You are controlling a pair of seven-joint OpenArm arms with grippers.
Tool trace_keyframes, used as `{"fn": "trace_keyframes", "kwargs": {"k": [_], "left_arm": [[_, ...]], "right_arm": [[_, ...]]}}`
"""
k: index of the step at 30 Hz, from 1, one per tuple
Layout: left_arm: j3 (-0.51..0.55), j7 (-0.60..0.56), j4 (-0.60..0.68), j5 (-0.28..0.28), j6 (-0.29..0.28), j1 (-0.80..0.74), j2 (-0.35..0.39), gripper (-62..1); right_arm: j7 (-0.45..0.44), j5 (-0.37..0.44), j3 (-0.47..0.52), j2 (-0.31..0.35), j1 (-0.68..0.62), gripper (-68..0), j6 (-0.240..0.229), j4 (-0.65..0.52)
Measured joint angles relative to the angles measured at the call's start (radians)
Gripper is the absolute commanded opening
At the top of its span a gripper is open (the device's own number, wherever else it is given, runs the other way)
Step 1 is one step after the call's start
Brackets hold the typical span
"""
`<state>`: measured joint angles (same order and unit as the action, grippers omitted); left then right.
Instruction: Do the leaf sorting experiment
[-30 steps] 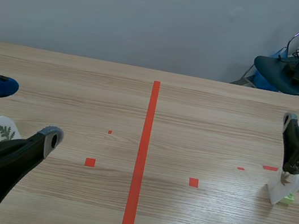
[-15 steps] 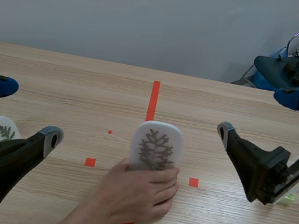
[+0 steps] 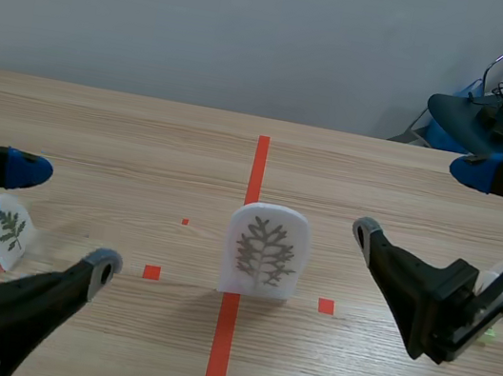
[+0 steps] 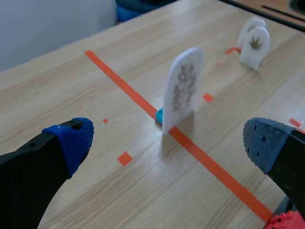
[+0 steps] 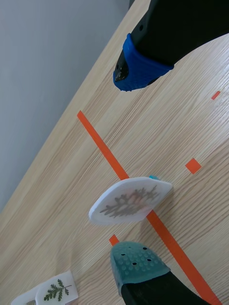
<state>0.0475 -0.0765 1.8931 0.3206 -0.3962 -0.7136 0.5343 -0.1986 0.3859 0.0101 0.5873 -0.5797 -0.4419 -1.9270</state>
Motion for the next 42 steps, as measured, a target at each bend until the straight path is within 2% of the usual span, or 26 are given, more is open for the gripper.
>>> {"fn": "trace_keyframes", "kwargs": {"k": [3,7,12,16,22,24,28,29,32,35,39,42], "left_arm": [[-0.083,-0.003,-0.082,-0.047,0.0,0.072,-0.011,1.4],[-0.178,-0.014,-0.265,-0.102,0.001,0.213,-0.059,1.4],[-0.301,-0.092,-0.52,-0.174,0.001,0.405,-0.137,1.4],[-0.378,-0.146,-0.674,-0.235,-0.001,0.528,-0.194,1.4],[-0.455,-0.2,-0.83,-0.251,-0.006,0.678,-0.276,1.4],[-0.46,-0.205,-0.881,-0.274,-0.007,0.719,-0.319,1.4],[-0.481,-0.206,-0.93,-0.275,-0.006,0.76,-0.371,1.4],[-0.49,-0.207,-0.929,-0.275,-0.007,0.761,-0.378,0.1],[-0.501,-0.217,-0.926,-0.275,-0.007,0.754,-0.397,-21.9],[-0.5,-0.222,-0.919,-0.272,-0.004,0.749,-0.402,-36.4],[-0.499,-0.223,-0.915,-0.272,0.002,0.744,-0.398,-49.5],[-0.499,-0.225,-0.915,-0.271,0.002,0.744,-0.398,-54.1]], "right_arm": [[0.001,0.0,0.0,0.0,0.0,0.4,0.0,0.002],[0.003,0.0,0.0,0.0,0.0,0.4,0.003,0.003],[0.009,0.0,0.0,0.0,0.0,0.4,0.003,0.003],[0.011,0.0,0.0,0.0,0.0,0.4,0.003,0.003],[0.017,0.0,0.0,0.0,0.0,0.4,0.003,0.003],[0.018,0.0,0.0,0.0,0.0,0.4,0.003,0.003],[0.029,0.0,0.0,0.0,0.0,0.4,0.003,0.003],[0.029,0.0,0.0,0.0,0.0,0.4,0.003,0.003],[0.029,0.0,0.0,0.0,0.0,0.4,0.003,0.003],[0.029,0.0,0.0,0.0,0.0,0.4,0.003,0.003],[0.029,0.0,0.0,0.0,0.0,0.4,0.003,0.003],[0.029,0.0,0.0,0.0,0.0,0.4,0.003,0.003]]}}
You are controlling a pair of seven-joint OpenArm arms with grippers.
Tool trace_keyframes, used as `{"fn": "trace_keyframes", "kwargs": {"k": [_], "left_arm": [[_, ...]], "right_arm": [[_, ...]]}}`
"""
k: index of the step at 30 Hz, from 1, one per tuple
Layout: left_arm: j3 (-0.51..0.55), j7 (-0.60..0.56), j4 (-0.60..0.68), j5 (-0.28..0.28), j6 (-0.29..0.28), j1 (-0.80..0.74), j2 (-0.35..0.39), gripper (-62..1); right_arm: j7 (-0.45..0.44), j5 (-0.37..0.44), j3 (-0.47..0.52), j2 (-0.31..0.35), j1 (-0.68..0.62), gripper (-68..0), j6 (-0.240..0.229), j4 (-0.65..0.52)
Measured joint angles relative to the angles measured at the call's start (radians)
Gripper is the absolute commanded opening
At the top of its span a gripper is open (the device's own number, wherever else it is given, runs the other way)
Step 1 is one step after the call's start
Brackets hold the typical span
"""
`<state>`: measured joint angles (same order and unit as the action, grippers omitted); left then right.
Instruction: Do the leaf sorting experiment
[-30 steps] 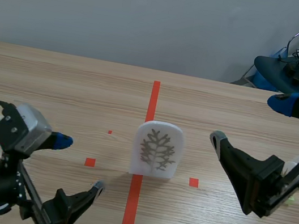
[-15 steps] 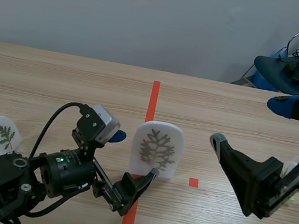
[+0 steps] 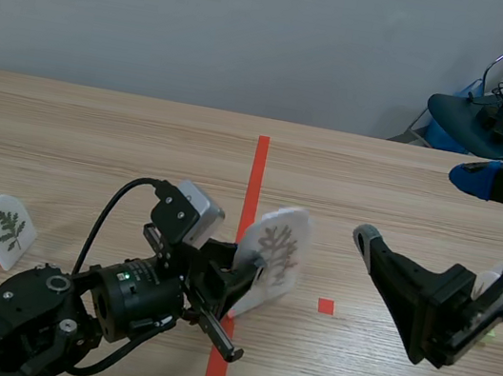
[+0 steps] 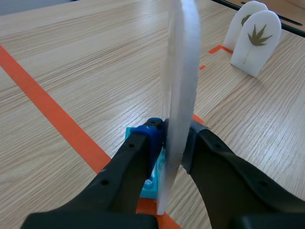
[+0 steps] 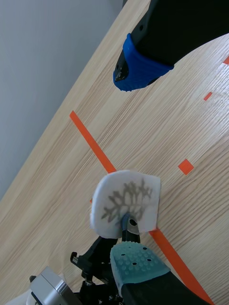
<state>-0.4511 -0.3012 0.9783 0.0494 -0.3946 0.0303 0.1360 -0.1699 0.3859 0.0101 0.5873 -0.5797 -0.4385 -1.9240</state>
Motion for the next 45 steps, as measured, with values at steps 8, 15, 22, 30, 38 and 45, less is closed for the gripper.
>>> {"fn": "trace_keyframes", "kwargs": {"k": [8,15,22,30,38,45], "left_arm": [[0.036,0.012,0.16,0.005,-0.063,-0.101,0.037,-54.3],[0.265,0.019,0.466,0.089,-0.03,-0.358,0.098,-54.3],[0.495,0.023,0.422,0.226,0.128,-0.481,0.099,-54.3],[0.608,0.019,0.248,0.3,0.172,-0.409,0.1,-54.3],[0.604,-0.014,0.142,0.299,0.193,-0.329,0.126,-54.3],[0.612,-0.033,0.14,0.299,0.219,-0.318,0.125,-48.4]], "right_arm": [[0.0,0.0,0.0,0.0,0.0,0.4,0.0,0.0],[0.0,0.0,0.0,0.0,0.0,0.4,0.0,0.001],[0.0,0.0,0.0,0.0,0.0,0.4,0.0,0.001],[0.0,0.0,0.0,0.0,0.0,0.4,0.0,0.001],[0.0,0.0,0.0,0.0,0.0,0.4,0.0,0.001],[0.0,0.0,0.0,0.0,0.0,0.4,0.0,0.001]]}}
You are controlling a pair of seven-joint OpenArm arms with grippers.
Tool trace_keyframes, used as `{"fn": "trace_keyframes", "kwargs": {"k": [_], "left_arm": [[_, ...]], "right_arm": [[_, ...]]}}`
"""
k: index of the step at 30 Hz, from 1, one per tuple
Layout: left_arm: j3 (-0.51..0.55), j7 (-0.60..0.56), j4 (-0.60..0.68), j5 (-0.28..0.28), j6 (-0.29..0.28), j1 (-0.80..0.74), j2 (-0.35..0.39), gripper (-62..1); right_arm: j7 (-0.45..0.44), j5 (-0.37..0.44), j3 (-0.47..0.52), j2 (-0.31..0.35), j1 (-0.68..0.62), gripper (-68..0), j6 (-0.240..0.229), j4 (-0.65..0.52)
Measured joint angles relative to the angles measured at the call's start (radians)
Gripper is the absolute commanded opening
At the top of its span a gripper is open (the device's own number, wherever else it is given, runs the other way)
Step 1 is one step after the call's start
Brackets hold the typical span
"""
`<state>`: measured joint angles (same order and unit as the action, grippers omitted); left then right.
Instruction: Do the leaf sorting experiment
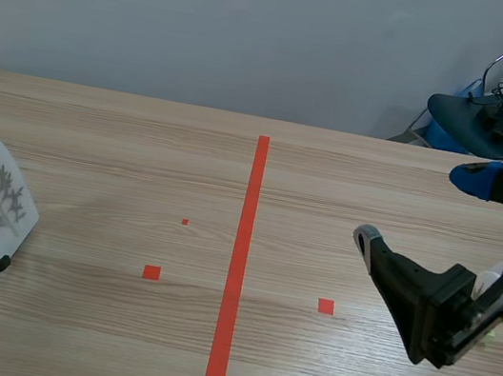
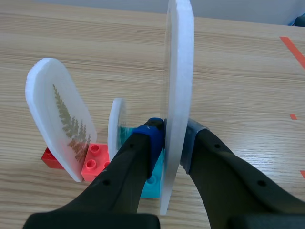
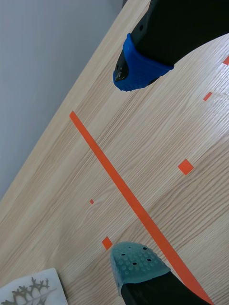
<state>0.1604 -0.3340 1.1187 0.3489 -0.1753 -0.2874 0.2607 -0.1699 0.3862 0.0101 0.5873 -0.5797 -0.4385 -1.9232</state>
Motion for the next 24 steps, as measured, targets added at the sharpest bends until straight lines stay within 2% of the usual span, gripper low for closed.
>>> {"fn": "trace_keyframes", "kwargs": {"k": [5,9,11,14,18,20,24], "left_arm": [[0.0,0.0,0.0,-0.008,-0.012,-0.001,0.01,-33.6],[0.0,0.006,0.01,-0.007,-0.019,-0.004,0.032,-28.3],[0.001,0.01,0.06,-0.007,-0.023,-0.024,0.049,-26.3],[0.029,0.009,0.218,-0.007,-0.052,-0.087,0.074,-20.4],[0.099,0.005,0.477,-0.007,-0.138,-0.171,0.11,-6.4],[0.121,0.0,0.587,-0.004,-0.208,-0.204,0.123,1.4],[0.123,0.03,0.741,0.031,-0.385,-0.266,0.133,1.4]], "right_arm": [[0.0,0.0,0.0,0.0,0.0,0.4,0.0,0.0],[0.0,0.0,0.0,0.0,0.0,0.4,0.0,0.0],[0.0,0.0,0.0,0.0,0.0,0.4,0.0,0.0],[0.0,0.0,0.0,0.0,0.0,0.4,0.0,0.0],[0.0,0.0,0.0,0.0,0.0,0.4,0.0,0.0],[0.0,0.0,0.0,0.0,0.0,0.4,0.0,0.0],[0.0,0.0,0.0,0.0,0.0,0.4,0.0,0.0]]}}
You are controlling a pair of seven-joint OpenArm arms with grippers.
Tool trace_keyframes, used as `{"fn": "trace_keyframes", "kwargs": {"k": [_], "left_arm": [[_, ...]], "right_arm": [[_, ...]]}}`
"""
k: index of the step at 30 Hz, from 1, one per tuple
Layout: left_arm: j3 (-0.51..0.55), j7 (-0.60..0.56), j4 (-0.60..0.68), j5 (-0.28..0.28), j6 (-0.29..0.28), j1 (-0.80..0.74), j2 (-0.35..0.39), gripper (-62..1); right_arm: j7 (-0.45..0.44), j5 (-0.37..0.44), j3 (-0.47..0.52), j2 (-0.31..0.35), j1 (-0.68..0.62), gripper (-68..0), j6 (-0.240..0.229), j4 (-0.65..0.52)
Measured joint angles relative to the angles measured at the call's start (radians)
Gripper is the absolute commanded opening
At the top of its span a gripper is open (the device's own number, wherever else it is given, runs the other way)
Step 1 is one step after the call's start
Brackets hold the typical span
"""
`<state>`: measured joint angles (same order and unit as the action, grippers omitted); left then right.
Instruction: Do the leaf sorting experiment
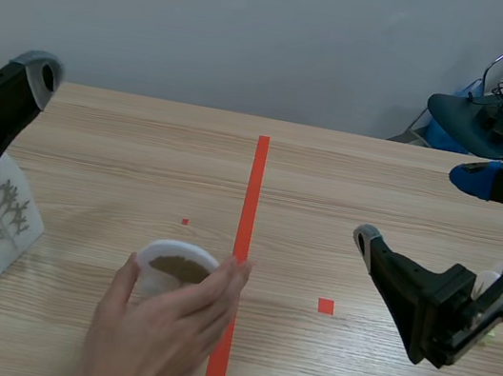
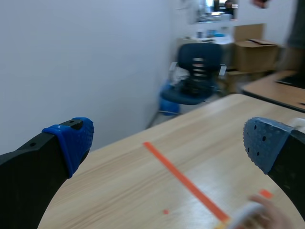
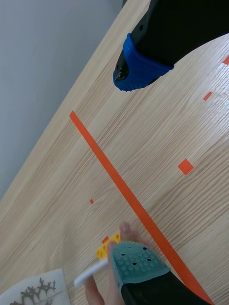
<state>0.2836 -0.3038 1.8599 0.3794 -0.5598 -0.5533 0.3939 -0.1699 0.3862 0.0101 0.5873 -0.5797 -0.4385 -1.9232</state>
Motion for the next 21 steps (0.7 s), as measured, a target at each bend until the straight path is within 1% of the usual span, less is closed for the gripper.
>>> {"fn": "trace_keyframes", "kwargs": {"k": [1,2,4,7,13,21], "left_arm": [[0.0,0.028,0.03,0.002,-0.028,-0.017,0.0,1.4],[-0.002,0.059,0.055,0.017,-0.045,-0.035,0.0,1.4],[-0.004,0.092,0.095,0.048,-0.048,-0.071,0.0,1.4],[-0.004,0.105,0.121,0.05,-0.048,-0.11,0.0,1.4],[-0.01,0.158,0.099,0.048,-0.047,-0.122,-0.001,1.4],[-0.011,0.158,0.047,0.041,-0.047,-0.117,-0.001,1.4]], "right_arm": [[0.0,0.0,0.0,0.0,0.0,0.4,0.0,0.0],[0.0,0.0,0.0,0.0,0.0,0.4,0.0,0.0],[0.0,0.0,0.0,0.0,0.0,0.4,0.0,0.0],[0.0,0.0,0.0,0.0,0.0,0.4,0.0,0.0],[0.0,0.0,0.0,0.0,0.0,0.4,0.0,0.0],[0.004,0.0,0.0,0.0,0.0,0.4,0.0,0.0]]}}
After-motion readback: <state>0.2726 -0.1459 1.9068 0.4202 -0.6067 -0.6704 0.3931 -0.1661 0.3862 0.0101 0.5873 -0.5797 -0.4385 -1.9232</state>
